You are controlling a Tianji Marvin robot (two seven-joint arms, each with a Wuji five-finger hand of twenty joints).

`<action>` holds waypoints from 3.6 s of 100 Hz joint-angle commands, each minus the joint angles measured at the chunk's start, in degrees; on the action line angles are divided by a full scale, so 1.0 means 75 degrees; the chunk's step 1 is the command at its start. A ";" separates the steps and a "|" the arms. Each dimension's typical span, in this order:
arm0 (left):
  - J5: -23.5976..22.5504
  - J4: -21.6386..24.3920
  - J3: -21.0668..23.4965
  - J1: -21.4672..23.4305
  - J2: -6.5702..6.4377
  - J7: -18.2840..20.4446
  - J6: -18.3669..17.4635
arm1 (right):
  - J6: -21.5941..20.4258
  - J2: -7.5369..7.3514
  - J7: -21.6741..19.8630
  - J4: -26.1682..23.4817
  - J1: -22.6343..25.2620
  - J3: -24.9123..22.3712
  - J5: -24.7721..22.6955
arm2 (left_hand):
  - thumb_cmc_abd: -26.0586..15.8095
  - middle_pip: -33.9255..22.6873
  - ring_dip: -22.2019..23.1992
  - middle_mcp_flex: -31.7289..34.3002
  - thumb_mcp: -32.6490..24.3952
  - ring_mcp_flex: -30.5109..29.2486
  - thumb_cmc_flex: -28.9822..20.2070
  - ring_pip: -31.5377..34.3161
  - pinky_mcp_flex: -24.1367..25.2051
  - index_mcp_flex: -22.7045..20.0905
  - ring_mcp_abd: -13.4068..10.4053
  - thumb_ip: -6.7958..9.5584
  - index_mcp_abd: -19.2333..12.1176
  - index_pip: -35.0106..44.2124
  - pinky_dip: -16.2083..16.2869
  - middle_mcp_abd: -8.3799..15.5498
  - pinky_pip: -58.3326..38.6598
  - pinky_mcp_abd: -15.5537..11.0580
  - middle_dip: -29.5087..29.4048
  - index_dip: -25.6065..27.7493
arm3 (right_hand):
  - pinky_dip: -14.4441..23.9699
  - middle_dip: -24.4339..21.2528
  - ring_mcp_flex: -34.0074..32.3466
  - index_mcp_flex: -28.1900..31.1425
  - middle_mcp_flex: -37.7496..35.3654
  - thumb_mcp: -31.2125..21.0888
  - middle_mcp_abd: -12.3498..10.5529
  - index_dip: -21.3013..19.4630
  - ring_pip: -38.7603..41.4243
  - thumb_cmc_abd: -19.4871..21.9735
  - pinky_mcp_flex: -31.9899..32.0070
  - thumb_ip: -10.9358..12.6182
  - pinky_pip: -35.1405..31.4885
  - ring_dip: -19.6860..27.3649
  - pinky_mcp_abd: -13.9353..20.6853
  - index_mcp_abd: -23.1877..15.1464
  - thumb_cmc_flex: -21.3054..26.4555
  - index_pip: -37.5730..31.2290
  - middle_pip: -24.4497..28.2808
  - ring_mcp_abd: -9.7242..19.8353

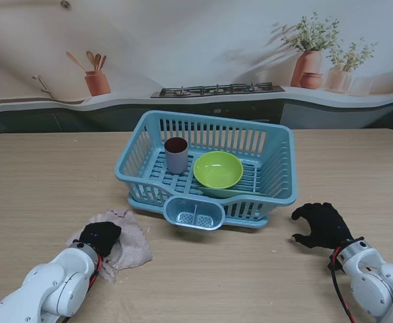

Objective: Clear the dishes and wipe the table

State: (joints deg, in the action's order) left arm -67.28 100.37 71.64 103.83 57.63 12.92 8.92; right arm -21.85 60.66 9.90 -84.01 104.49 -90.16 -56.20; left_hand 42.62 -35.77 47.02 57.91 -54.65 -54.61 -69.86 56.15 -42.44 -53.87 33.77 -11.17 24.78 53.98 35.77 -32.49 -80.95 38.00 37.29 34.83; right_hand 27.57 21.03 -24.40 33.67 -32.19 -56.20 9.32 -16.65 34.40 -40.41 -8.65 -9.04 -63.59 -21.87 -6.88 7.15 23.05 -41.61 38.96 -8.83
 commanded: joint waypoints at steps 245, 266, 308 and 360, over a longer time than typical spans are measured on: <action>0.1617 0.0472 -0.1436 -0.0519 -0.0027 0.1928 0.1638 | -0.0231 0.0232 0.0055 -0.0443 0.0261 -0.0385 0.0983 | -0.0718 -0.0337 0.0545 0.0136 0.0240 -0.0119 0.0101 0.0586 -0.0057 -0.0265 0.0439 0.0010 -0.1492 -0.0590 0.0959 0.0274 -0.0941 0.0182 -0.0274 -0.0577 | 0.0036 -0.0085 -0.0169 0.0080 -0.0013 -0.0014 0.0052 -0.0034 0.0363 0.0086 -0.0372 0.0040 -0.0298 -0.0173 -0.0066 0.0002 0.0146 0.0088 0.0039 -0.0129; 0.0797 0.0404 -0.0330 0.0296 0.0119 0.1168 0.1221 | -0.0192 0.0227 0.0055 -0.0453 0.0269 -0.0373 0.0941 | -0.0684 -0.0326 0.0541 0.0145 0.0233 -0.0109 0.0078 0.0571 -0.0083 -0.0287 0.0479 -0.0007 -0.1447 -0.0614 0.0963 0.0245 -0.0888 0.0248 -0.0272 -0.0606 | 0.0033 -0.0084 -0.0163 0.0079 -0.0012 -0.0022 0.0052 -0.0032 0.0367 0.0078 -0.0365 0.0040 -0.0304 -0.0175 -0.0072 0.0006 0.0152 0.0091 0.0042 -0.0125; 0.0203 -0.0264 0.1190 0.1255 0.0392 -0.1418 0.0773 | -0.0157 0.0215 0.0041 -0.0442 0.0249 -0.0333 0.0889 | -0.0654 -0.0299 0.0568 0.0141 0.0218 -0.0076 0.0048 0.0554 -0.0068 -0.0335 0.0572 -0.0036 -0.1373 -0.0709 0.1082 0.0199 -0.0829 0.0266 -0.0259 -0.0621 | 0.0025 -0.0082 -0.0167 0.0084 -0.0012 -0.0031 0.0052 -0.0032 0.0376 0.0079 -0.0360 0.0041 -0.0307 -0.0178 -0.0069 0.0002 0.0158 0.0080 0.0049 -0.0132; -0.0063 0.0013 0.1123 0.1218 0.0297 -0.0505 0.0392 | -0.0136 0.0215 0.0048 -0.0450 0.0244 -0.0326 0.0877 | -0.0626 -0.0262 0.0520 0.0178 0.0208 -0.0129 0.0066 0.0495 -0.0077 -0.0379 0.0518 -0.0019 -0.1397 -0.0747 0.1118 0.0215 -0.0798 0.0266 -0.0285 -0.0636 | 0.0017 -0.0082 -0.0159 0.0073 -0.0005 -0.0031 0.0047 -0.0027 0.0372 0.0081 -0.0351 0.0041 -0.0308 -0.0177 -0.0071 0.0010 0.0153 0.0087 0.0048 -0.0124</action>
State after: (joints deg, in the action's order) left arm -68.41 101.16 81.95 112.78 59.63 7.17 11.99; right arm -22.69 62.30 10.94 -87.17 106.13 -92.63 -49.39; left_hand 38.88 -37.57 50.50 58.09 -54.59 -55.58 -68.49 59.68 -42.56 -55.66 34.11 -11.23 20.20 56.67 42.64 -31.44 -85.82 38.24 36.34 35.57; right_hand 27.57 21.02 -25.46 34.13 -32.29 -56.20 9.33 -16.65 36.27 -40.40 -11.44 -9.04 -64.83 -22.73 -7.32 7.14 23.08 -41.21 38.96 -8.88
